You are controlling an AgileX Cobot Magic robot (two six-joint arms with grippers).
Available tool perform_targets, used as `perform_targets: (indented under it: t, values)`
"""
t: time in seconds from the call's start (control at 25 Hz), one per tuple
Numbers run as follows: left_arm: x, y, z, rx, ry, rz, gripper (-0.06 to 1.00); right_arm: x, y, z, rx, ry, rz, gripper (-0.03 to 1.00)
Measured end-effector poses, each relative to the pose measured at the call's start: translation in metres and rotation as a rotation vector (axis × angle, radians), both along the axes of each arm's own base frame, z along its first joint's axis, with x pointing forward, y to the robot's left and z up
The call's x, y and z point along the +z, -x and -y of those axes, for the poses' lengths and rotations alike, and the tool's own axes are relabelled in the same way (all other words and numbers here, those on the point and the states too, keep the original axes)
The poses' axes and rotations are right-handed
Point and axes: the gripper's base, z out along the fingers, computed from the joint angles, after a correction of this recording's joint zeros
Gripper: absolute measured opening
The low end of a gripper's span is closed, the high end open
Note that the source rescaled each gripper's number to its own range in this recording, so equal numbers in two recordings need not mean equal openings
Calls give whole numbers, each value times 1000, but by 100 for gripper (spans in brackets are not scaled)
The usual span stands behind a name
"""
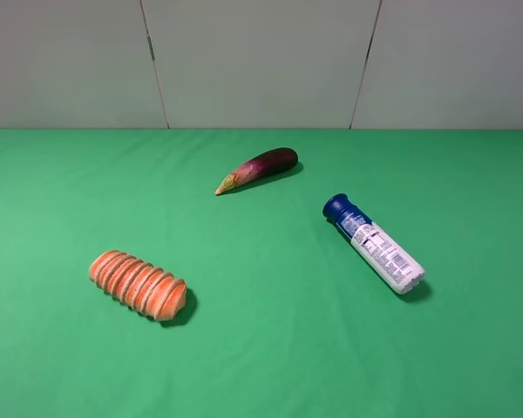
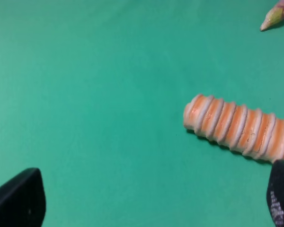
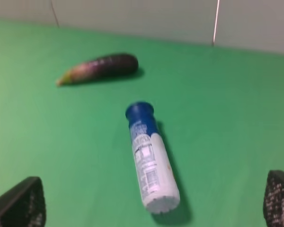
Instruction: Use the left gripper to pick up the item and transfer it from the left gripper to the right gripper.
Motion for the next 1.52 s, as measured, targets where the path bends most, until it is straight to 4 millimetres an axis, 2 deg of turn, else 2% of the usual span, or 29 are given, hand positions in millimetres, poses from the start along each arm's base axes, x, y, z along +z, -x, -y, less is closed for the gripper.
perform_targets:
  t: [0.12, 0.28, 0.84, 1.36, 1.52]
  values:
    - [0, 0, 0, 0, 0, 0, 88, -10, 8, 3, -10, 4, -75, 100]
    - [0, 0, 0, 0, 0, 0, 88, -15, 6, 2, -13, 3, -91, 100]
    - [0, 0, 0, 0, 0, 0, 88, -16, 6, 2, -22, -1, -91, 100]
    - [0, 0, 0, 0, 0, 0, 88, -16, 9, 2, -450, -27, -60, 100]
    - [0, 0, 0, 0, 0, 0, 88, -16, 9, 2, -499, -28, -60, 100]
